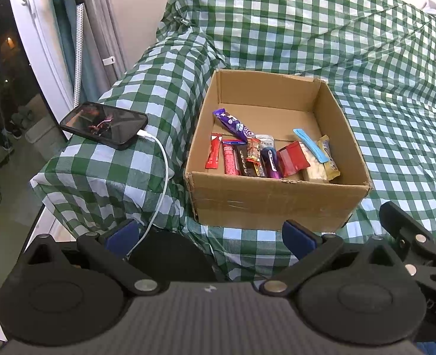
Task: Organize snacks
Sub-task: 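Pull both open tools back from the box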
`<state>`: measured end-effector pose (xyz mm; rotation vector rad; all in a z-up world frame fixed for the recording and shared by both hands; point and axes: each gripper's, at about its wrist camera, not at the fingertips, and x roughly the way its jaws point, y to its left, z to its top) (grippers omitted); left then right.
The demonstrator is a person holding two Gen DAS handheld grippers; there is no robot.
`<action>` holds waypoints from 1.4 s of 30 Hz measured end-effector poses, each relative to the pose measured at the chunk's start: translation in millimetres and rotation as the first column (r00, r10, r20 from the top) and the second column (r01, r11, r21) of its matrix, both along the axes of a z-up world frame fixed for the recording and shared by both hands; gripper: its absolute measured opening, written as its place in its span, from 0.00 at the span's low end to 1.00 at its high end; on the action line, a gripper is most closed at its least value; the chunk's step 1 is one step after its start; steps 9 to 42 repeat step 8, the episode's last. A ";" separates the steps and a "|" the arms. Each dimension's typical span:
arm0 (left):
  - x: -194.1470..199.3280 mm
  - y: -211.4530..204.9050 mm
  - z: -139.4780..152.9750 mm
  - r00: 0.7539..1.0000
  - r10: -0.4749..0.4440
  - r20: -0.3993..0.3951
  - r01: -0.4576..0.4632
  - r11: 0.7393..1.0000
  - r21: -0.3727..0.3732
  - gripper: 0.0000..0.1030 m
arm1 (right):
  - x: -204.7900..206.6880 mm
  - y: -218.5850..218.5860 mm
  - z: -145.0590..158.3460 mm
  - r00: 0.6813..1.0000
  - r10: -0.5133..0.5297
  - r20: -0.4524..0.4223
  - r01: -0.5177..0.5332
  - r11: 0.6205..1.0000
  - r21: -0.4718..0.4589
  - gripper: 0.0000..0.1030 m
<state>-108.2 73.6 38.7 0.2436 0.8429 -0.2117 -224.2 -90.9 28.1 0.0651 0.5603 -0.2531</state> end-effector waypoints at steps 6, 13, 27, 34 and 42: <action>-3.3 2.9 2.3 0.999 0.015 0.030 -0.014 1.000 -0.005 1.00 | -0.6 1.1 1.0 1.000 0.019 -0.002 -0.018 1.000 0.006 0.99; -3.7 2.7 3.0 0.999 0.013 0.035 -0.013 1.000 -0.003 1.00 | -1.0 2.4 1.4 1.000 0.030 0.001 -0.030 1.000 0.004 0.99; -3.7 2.7 3.0 0.999 0.013 0.035 -0.013 1.000 -0.003 1.00 | -1.0 2.4 1.4 1.000 0.030 0.001 -0.030 1.000 0.004 0.99; -3.7 2.7 3.0 0.999 0.013 0.035 -0.013 1.000 -0.003 1.00 | -1.0 2.4 1.4 1.000 0.030 0.001 -0.030 1.000 0.004 0.99; -3.7 2.7 3.0 0.999 0.013 0.035 -0.013 1.000 -0.003 1.00 | -1.0 2.4 1.4 1.000 0.030 0.001 -0.030 1.000 0.004 0.99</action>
